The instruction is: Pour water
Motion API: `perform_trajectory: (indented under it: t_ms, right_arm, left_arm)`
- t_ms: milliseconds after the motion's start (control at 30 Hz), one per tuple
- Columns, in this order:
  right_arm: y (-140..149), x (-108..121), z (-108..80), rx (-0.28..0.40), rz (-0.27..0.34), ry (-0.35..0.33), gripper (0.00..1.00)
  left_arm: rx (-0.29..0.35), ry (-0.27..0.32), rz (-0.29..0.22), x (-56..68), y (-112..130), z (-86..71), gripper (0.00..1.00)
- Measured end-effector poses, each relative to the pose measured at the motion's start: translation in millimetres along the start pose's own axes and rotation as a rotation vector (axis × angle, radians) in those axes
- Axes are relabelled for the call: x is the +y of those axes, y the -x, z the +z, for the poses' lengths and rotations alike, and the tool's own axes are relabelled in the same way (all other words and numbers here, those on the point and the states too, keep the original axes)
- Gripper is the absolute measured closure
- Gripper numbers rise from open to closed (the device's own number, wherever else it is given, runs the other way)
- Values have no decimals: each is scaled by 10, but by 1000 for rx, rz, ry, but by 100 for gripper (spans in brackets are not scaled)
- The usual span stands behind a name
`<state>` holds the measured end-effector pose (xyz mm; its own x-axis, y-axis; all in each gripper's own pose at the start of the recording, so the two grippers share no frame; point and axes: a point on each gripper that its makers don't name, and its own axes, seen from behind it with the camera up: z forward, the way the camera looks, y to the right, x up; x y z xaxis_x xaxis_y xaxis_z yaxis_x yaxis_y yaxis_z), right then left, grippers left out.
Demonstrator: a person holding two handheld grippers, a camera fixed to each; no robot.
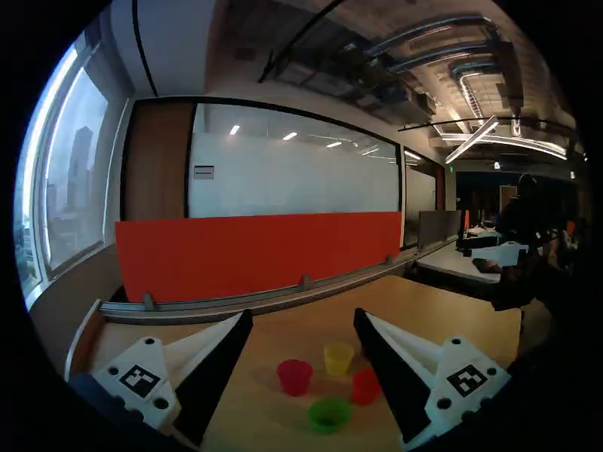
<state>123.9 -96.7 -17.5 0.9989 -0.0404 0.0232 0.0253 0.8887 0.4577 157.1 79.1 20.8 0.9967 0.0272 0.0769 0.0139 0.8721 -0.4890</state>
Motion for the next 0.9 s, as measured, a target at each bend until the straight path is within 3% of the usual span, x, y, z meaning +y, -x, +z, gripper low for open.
perform_trajectory:
  t_ms: [367,900]
  right_arm:
    - [135,-123,28,-67,-11,-70,0]
    - [621,-221,26,-187,-42,-145,0]
  left_arm:
    - [-52,33,20,27,247,1,0]
    - [-136,110,15,151,689,66,0]
